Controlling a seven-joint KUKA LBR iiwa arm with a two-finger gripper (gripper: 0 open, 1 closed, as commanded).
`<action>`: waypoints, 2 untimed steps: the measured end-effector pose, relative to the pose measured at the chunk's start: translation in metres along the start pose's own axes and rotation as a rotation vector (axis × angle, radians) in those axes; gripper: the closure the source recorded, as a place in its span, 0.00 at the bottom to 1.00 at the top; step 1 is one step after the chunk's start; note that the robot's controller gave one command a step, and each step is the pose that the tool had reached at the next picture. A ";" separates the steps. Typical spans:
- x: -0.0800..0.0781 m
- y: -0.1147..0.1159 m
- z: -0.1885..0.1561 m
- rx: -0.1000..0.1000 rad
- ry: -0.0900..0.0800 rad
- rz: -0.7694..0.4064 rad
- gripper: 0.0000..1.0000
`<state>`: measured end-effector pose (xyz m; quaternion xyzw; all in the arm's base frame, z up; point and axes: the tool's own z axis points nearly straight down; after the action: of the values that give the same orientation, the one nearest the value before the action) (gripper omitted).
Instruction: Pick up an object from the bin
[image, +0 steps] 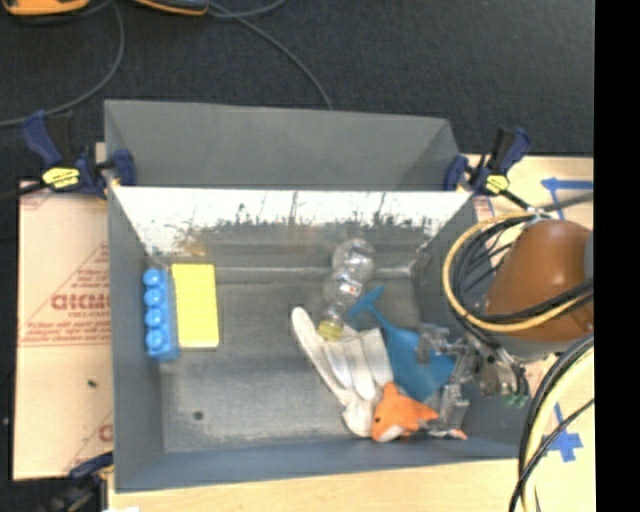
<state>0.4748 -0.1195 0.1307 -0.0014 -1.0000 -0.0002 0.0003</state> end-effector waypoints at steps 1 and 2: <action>-0.001 0.000 -0.003 0.002 -0.003 -0.005 0.00; -0.010 0.061 0.059 -0.002 -0.006 0.378 0.00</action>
Offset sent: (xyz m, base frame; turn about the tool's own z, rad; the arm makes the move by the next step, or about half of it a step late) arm 0.0081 0.0601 -0.0607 0.3823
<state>0.4852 -0.0588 0.0718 -0.1893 -0.9819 -0.0011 -0.0026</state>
